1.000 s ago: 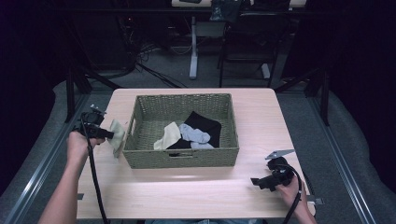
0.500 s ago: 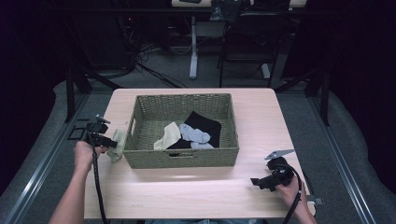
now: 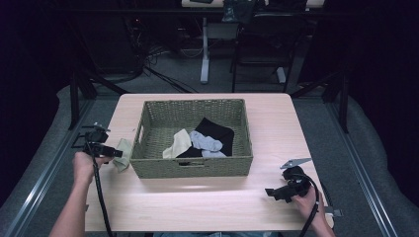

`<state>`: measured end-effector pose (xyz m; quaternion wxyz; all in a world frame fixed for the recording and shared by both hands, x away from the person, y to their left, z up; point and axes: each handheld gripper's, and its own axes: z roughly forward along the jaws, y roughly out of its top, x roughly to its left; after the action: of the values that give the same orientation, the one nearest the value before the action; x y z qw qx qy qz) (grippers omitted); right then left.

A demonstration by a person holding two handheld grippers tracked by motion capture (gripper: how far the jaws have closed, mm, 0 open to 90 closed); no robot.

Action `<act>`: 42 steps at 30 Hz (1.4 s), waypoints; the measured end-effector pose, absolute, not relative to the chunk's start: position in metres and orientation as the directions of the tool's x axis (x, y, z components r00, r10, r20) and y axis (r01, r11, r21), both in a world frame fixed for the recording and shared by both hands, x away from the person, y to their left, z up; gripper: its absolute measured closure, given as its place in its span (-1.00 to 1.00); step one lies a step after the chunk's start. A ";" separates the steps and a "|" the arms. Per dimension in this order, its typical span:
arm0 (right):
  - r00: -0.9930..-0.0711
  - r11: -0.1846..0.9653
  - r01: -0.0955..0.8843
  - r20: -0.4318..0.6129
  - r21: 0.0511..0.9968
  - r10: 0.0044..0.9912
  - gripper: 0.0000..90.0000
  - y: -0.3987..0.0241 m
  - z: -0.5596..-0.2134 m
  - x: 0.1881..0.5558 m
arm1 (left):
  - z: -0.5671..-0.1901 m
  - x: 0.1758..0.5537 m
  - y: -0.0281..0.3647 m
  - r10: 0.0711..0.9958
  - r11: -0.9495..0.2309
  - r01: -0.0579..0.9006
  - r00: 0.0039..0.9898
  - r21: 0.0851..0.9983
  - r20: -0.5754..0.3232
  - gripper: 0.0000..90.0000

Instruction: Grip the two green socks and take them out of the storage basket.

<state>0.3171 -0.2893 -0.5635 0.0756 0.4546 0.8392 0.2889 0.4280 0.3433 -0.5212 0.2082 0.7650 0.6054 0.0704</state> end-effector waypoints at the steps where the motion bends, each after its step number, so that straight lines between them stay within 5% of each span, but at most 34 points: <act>1: -0.578 0.418 0.719 0.144 0.554 0.803 -1.00 -0.289 -0.563 0.317 | -0.516 0.427 0.344 0.954 -0.181 0.892 0.261 0.413 -0.146 0.15; 8: -0.580 0.423 0.714 0.134 0.558 0.803 -1.00 -0.289 -0.563 0.318 | -0.475 0.422 0.346 0.957 -0.182 0.862 0.265 0.474 -0.114 -0.59; 22: -0.581 0.423 0.716 0.137 0.556 0.802 -1.00 -0.289 -0.563 0.318 | -0.392 0.428 0.299 0.935 -0.266 0.763 0.354 0.589 -0.036 -0.87; 42: -0.587 0.419 0.705 0.140 0.572 0.797 -1.00 -0.290 -0.561 0.318 | -0.402 0.465 0.209 0.878 -0.363 0.714 0.478 0.598 -0.038 -0.91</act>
<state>0.3175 -0.2897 -0.5614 0.0765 0.4477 0.8388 0.3001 0.4655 0.2092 -0.4023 0.2805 0.8126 0.4897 0.1457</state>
